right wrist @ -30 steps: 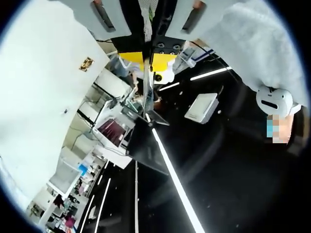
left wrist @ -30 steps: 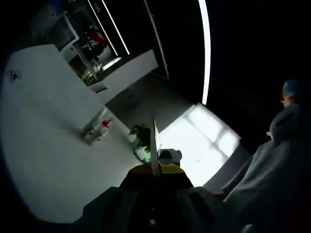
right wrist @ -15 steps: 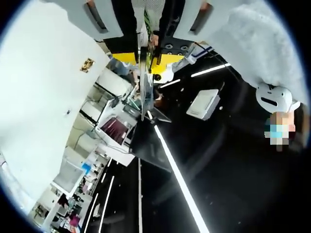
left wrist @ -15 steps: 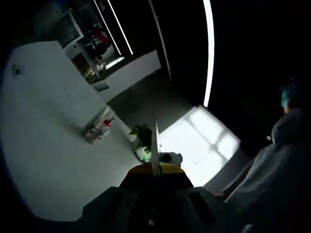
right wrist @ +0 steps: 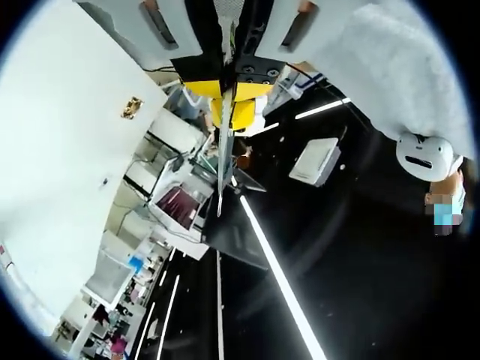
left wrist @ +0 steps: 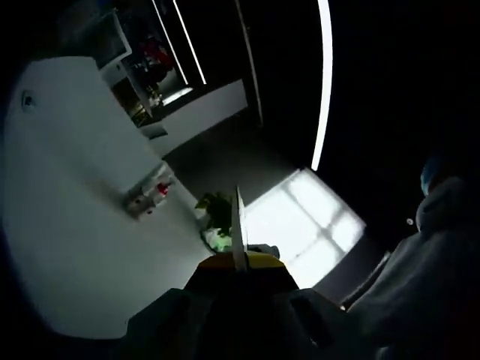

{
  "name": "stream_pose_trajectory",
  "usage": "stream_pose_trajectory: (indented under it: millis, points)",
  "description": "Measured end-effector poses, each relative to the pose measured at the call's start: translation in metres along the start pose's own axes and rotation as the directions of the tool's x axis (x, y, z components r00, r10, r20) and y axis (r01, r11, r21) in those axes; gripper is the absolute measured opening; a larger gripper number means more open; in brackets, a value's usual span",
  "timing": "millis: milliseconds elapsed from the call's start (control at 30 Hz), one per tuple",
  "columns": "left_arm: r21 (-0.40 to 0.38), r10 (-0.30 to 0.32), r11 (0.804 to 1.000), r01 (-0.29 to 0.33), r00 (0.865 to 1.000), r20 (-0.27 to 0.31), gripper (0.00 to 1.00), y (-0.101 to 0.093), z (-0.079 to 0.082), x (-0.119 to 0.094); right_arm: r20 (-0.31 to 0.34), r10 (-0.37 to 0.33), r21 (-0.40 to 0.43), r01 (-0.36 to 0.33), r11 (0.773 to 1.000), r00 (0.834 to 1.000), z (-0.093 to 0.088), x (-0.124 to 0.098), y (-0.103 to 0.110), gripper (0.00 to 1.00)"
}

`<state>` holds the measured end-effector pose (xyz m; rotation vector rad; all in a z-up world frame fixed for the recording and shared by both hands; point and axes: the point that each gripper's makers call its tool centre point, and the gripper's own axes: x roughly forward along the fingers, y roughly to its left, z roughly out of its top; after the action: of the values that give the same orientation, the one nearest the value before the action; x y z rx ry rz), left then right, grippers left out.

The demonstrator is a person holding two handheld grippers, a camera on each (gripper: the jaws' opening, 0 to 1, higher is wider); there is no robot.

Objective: Arrange the skincare products in the storage area until every visible bottle or jar stands upright without overlapping.

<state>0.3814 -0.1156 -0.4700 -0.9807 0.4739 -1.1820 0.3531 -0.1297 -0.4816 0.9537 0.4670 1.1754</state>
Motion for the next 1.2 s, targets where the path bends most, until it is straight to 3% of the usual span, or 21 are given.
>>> stream_pose_trajectory:
  millis: [67, 133, 200, 367, 933, 1067, 1133, 1200]
  points:
    - [0.001, 0.0, 1.0, 0.0, 1.0, -0.012, 0.0, 0.0, -0.003, 0.001, 0.016, -0.008, -0.021, 0.008, 1.0, 1.0, -0.002, -0.002, 0.0, 0.0]
    - [-0.006, 0.0, 1.0, 0.0, 1.0, -0.022, 0.0, 0.0, -0.005, 0.002, 0.026, -0.005, 0.021, 0.005, 1.0, 1.0, -0.002, -0.003, -0.002, 0.0]
    - [-0.013, 0.004, 1.0, -0.004, 1.0, -0.026, 0.0, 0.002, -0.006, 0.003, 0.022, -0.038, -0.028, 0.038, 0.999, 0.999, 0.0, -0.005, -0.007, 0.0]
    - [-0.041, -0.007, 0.999, 0.006, 1.0, -0.017, 0.0, 0.003, -0.003, 0.003, 0.03, -0.03, -0.066, 0.032, 0.997, 0.999, 0.006, -0.004, -0.002, 0.0]
    - [-0.064, 0.033, 0.997, -0.032, 0.999, 0.009, 0.0, 0.012, 0.002, -0.001, 0.089, -0.05, 0.014, 0.049, 0.999, 0.995, 0.017, -0.009, -0.012, 0.0]
    - [-0.08, 0.022, 0.997, -0.02, 0.999, 0.025, 0.0, 0.009, 0.004, 0.0, 0.106, -0.046, -0.01, 0.047, 0.999, 0.993, 0.021, -0.006, -0.011, 0.0]
    - [-0.092, 0.008, 0.996, -0.005, 0.999, 0.035, 0.0, 0.006, 0.006, 0.0, 0.134, -0.01, -0.06, 0.018, 0.998, 0.991, 0.027, -0.002, -0.005, 0.0]
    - [-0.096, -0.011, 0.995, 0.012, 1.0, 0.009, 0.0, 0.0, 0.0, 0.003, 0.135, -0.002, -0.035, 0.007, 0.999, 0.991, 0.027, 0.0, -0.003, 0.1]
